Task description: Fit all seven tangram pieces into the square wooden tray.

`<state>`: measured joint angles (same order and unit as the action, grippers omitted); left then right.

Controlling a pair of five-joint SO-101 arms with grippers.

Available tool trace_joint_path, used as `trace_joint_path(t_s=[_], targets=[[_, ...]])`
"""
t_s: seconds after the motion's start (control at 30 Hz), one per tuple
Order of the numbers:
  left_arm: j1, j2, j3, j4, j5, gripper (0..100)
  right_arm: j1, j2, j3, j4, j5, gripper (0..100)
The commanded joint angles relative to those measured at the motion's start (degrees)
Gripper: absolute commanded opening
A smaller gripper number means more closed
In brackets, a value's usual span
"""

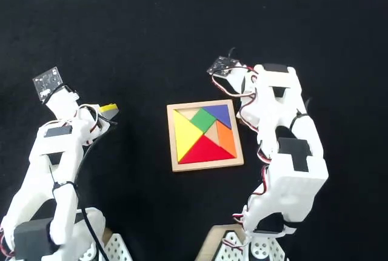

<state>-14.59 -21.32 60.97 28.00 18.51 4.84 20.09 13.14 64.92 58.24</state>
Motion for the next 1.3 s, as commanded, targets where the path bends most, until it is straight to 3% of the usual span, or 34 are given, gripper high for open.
trace_joint_path(t_s=[0.0,0.4,0.53,0.83,1.27], targets=[[0.84,-0.18,-0.31,-1.05,0.53,34,0.88,-0.48,-1.36,-0.35,0.35,11.3],[0.84,-0.18,-0.31,-1.05,0.53,34,-3.43,-5.49,-23.52,18.02,0.97,11.3],[0.84,-0.18,-0.31,-1.05,0.53,34,-9.93,-5.93,-26.24,23.47,9.76,11.3],[0.84,-0.18,-0.31,-1.05,0.53,34,-22.95,-0.31,-24.48,17.93,11.25,11.3],[0.84,-0.18,-0.31,-1.05,0.53,34,-25.85,4.18,-24.04,15.65,11.34,11.3]])
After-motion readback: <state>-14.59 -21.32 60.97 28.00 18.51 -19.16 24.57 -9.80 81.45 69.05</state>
